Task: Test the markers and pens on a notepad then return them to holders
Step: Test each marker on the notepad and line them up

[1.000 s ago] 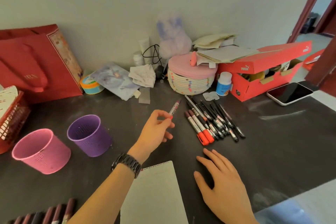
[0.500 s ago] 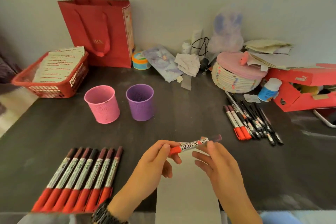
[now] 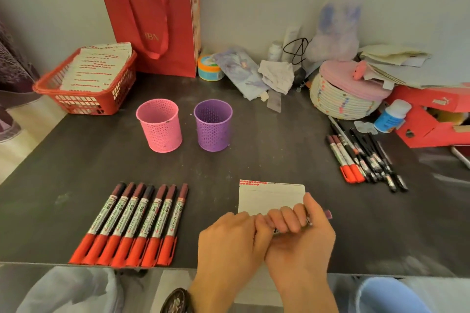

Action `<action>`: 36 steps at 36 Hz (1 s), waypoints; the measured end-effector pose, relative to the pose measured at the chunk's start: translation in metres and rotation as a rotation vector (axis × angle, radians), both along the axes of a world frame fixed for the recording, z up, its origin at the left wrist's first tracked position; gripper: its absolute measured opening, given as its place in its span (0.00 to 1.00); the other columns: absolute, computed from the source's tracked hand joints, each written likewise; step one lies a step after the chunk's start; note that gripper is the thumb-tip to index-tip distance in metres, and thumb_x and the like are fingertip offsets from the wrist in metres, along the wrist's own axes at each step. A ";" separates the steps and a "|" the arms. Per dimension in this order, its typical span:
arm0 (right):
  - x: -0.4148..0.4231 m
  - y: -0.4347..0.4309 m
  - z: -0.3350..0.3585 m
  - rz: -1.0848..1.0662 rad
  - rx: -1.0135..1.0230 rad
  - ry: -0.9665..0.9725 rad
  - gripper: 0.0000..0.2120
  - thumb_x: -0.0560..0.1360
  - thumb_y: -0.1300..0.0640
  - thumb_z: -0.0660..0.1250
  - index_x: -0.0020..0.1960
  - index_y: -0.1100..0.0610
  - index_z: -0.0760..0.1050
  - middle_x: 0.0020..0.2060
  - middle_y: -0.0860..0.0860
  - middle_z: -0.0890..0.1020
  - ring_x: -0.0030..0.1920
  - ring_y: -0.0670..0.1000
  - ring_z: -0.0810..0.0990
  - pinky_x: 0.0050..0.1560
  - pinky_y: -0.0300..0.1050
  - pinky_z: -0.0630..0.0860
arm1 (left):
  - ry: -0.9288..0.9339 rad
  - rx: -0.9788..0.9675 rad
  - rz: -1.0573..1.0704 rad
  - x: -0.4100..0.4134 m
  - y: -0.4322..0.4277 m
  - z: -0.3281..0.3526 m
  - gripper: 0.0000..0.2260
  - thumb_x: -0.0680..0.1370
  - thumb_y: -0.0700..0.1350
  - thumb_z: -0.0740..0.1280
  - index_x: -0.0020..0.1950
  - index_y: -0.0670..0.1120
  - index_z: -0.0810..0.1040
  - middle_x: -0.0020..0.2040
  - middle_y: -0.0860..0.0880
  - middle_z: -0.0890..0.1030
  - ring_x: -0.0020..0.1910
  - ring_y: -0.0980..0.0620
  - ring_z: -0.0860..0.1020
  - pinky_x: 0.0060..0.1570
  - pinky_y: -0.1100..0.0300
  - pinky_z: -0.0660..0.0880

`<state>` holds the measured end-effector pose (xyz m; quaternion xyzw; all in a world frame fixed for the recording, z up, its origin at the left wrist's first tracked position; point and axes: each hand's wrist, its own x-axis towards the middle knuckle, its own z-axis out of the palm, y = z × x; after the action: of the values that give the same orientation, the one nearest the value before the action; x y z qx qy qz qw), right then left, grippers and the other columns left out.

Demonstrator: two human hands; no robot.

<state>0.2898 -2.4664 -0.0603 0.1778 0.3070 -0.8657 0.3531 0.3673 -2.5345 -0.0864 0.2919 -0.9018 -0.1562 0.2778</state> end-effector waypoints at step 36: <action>-0.105 -0.032 -0.029 0.272 0.573 0.910 0.16 0.72 0.39 0.73 0.40 0.52 0.81 0.30 0.54 0.81 0.27 0.49 0.79 0.27 0.40 0.75 | -0.185 0.167 -0.113 -0.035 -0.062 -0.037 0.12 0.77 0.58 0.65 0.56 0.55 0.72 0.54 0.58 0.77 0.55 0.57 0.73 0.58 0.62 0.64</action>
<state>0.1851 -2.4986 -0.0893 -0.1664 0.6718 -0.6839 0.2309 0.3322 -2.5968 -0.1238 0.2759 -0.9224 -0.2185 0.1592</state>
